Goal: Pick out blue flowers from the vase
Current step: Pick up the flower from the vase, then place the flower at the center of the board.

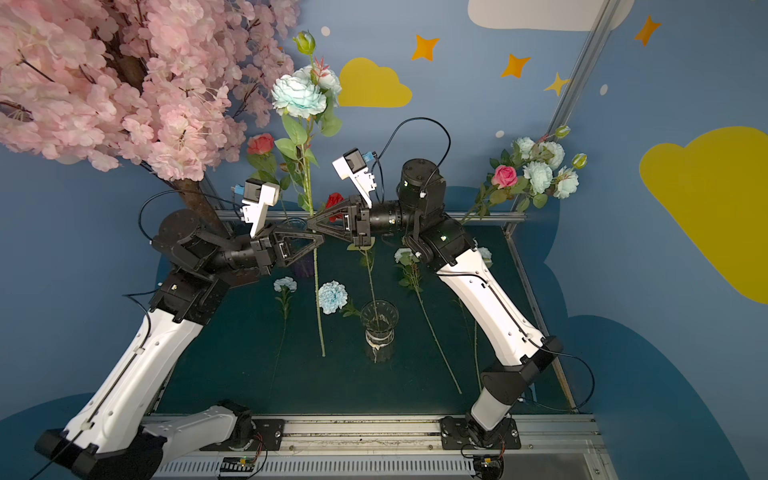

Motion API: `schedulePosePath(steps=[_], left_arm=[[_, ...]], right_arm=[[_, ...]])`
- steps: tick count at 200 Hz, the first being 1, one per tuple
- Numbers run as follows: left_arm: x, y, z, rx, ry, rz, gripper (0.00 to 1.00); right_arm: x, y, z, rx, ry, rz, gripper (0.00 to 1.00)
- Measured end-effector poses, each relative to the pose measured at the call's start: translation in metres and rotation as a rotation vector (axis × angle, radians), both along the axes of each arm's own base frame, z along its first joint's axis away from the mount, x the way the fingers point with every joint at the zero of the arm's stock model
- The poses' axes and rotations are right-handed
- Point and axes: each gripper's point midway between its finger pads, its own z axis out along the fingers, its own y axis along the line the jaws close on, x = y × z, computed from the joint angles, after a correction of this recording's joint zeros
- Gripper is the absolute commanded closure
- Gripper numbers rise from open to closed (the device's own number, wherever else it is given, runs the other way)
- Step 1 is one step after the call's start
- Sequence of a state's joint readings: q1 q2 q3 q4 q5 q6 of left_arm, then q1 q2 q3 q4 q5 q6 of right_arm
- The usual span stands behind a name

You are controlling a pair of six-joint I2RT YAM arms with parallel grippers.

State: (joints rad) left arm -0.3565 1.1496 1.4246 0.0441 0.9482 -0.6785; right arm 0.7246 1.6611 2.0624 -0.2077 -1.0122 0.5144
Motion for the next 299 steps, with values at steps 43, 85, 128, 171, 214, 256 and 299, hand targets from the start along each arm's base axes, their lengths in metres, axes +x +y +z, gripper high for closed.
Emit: schedulePosePath(steps=[43,85,128,171,214,256,299], left_arm=[[0.0,0.01,-0.013,0.066,-0.014,0.118,0.97],[0.009,0.03,-0.031,0.164,-0.02,0.302,0.97],[0.032,0.054,-0.082,0.318,0.058,0.506,0.97],[0.055,0.074,-0.16,0.514,0.18,0.642,0.97],[0.067,0.077,-0.2,0.63,0.221,0.681,0.97],[0.08,0.067,-0.224,0.693,0.247,0.655,0.97],[0.092,0.042,-0.24,0.742,0.259,0.587,0.97]], right_arm=[[0.003,-0.007,-0.006,-0.018,-0.008,-0.084,0.49],[-0.005,-0.036,0.006,-0.005,-0.096,-0.229,0.29],[-0.009,-0.076,0.015,0.01,-0.182,-0.406,0.27],[0.016,-0.099,0.005,-0.017,-0.176,-0.534,0.27],[0.039,-0.111,-0.014,-0.059,-0.137,-0.601,0.27],[0.04,-0.125,-0.012,-0.052,-0.136,-0.641,0.28],[0.038,-0.133,-0.008,-0.041,-0.136,-0.655,0.28]])
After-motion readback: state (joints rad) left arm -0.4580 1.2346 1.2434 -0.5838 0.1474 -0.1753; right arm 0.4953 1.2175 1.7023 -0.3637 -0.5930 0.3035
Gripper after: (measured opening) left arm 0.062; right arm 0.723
